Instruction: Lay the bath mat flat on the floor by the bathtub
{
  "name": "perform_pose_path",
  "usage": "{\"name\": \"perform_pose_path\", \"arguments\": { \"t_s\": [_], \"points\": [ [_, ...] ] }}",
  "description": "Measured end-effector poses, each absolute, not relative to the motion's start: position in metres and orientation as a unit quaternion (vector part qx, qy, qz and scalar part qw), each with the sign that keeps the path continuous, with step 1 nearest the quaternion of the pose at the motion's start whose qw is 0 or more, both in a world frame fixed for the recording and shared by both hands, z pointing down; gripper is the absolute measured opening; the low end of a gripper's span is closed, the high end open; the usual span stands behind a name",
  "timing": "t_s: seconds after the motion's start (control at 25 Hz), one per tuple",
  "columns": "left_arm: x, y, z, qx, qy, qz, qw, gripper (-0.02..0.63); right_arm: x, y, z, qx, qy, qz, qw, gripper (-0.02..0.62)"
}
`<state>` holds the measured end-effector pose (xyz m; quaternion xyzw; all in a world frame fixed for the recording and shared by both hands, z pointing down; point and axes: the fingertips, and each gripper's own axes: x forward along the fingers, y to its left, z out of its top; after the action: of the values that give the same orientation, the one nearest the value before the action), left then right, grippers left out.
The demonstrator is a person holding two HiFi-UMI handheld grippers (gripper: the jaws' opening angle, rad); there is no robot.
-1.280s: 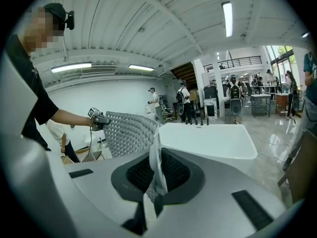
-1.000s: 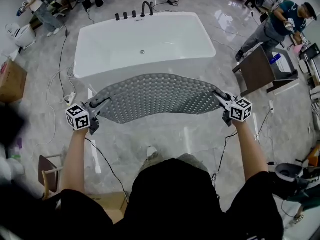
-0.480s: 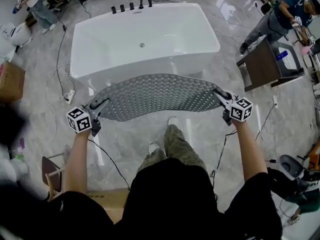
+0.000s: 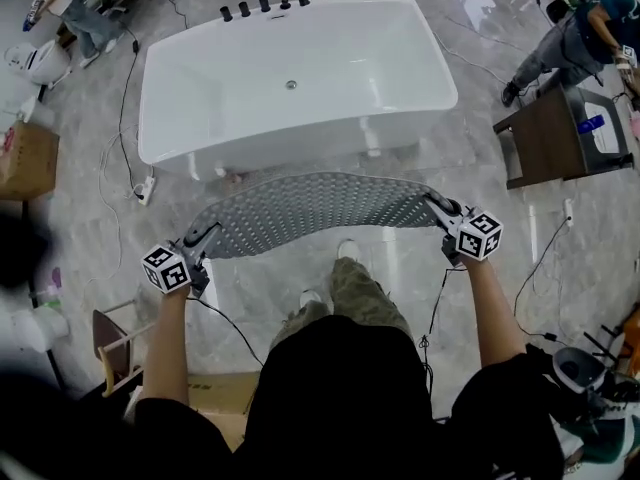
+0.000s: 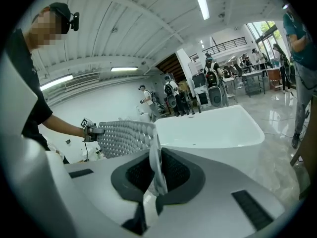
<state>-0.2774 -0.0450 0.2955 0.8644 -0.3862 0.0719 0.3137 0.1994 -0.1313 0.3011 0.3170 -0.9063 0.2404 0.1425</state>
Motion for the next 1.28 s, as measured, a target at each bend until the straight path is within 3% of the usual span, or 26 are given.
{"name": "perform_pose_path", "arguments": {
  "t_s": [0.44, 0.8, 1.28],
  "points": [
    [-0.264, -0.054, 0.402, 0.841, -0.420, 0.130, 0.316, 0.032, 0.199, -0.151, 0.398, 0.303, -0.899, 0.257, 0.186, 0.027],
    [-0.272, -0.041, 0.562, 0.837, -0.408, 0.105, 0.350, 0.032, 0.203, -0.155, 0.537, 0.352, -0.875, 0.284, 0.173, 0.028],
    [-0.264, -0.064, 0.764, 0.841, -0.363, 0.162, 0.368, 0.032, 0.195, -0.181, 0.749, 0.333, -0.854, 0.330, 0.225, 0.027]
  ]
}}
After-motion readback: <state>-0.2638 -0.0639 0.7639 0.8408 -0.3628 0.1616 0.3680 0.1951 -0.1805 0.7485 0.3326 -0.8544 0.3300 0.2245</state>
